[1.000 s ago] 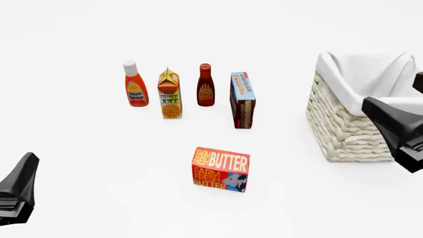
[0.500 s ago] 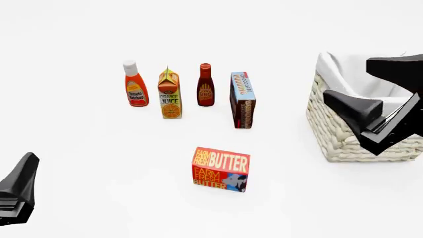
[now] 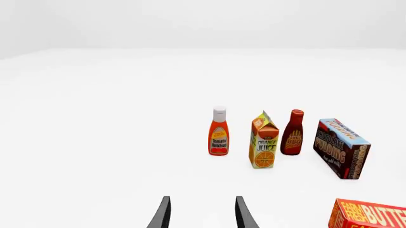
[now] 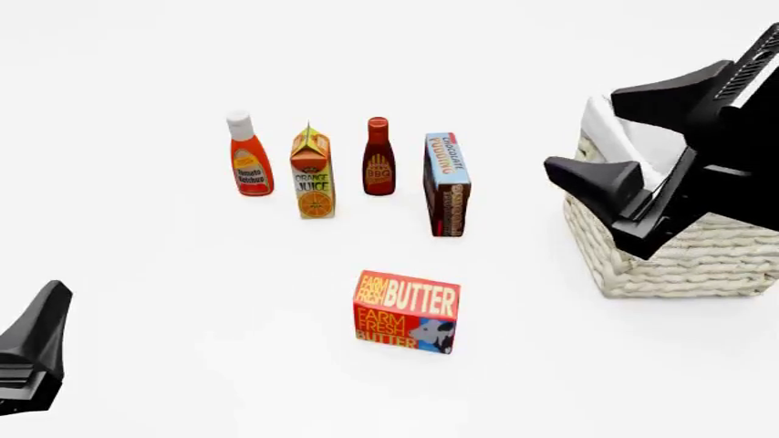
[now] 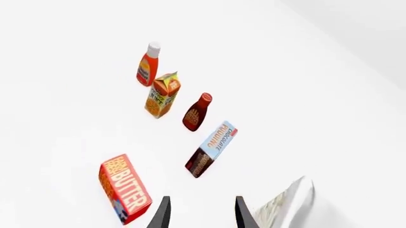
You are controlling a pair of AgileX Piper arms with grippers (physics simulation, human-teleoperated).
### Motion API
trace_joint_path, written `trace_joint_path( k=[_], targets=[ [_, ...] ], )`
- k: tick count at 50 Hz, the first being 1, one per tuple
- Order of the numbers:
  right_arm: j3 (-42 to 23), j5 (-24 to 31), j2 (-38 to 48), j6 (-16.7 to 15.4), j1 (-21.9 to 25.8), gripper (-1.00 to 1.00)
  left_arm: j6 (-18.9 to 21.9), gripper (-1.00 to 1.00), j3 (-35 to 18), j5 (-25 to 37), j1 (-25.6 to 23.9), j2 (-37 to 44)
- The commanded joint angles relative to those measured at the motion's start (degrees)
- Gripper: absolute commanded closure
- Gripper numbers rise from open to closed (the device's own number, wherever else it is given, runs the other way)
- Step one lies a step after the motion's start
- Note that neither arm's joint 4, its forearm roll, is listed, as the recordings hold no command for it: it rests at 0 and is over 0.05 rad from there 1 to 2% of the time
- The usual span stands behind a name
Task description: Pick the butter and place it in the basket.
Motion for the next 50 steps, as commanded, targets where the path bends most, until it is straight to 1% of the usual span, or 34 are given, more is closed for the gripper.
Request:
trace_joint_path(
  k=[1, 6, 12, 14, 23, 34, 46, 50],
  targets=[
    [-4.06, 2.19, 5.14, -1.28, 2.64, -1.00, 0.00, -1.00, 0.00, 0.00, 0.00, 0.00],
    [-5.57, 2.66, 7.75, -2.30, 3.22, -1.00, 0.00, -1.00, 0.00, 0.00, 0.00, 0.00],
    [-7.27, 4.22, 9.64, -2.07, 4.08, -1.00, 0.00, -1.00, 0.00, 0.00, 0.00, 0.00],
    [-7.68, 4.70, 10.50, -2.64, 4.36, -1.00, 0.00, -1.00, 0.00, 0.00, 0.00, 0.00],
    [-9.69, 5.80, 13.09, -3.11, 4.29, -1.00, 0.00, -1.00, 0.00, 0.00, 0.00, 0.00],
    [-14.21, 9.16, 17.69, -4.45, 4.97, -1.00, 0.00, -1.00, 0.00, 0.00, 0.00, 0.00],
    [-16.47, 9.34, 22.27, -5.61, 4.51, -1.00, 0.00, -1.00, 0.00, 0.00, 0.00, 0.00],
    [-16.74, 9.22, 23.50, -6.10, 5.04, -1.00, 0.00, -1.00, 0.00, 0.00, 0.00, 0.00]
  ],
)
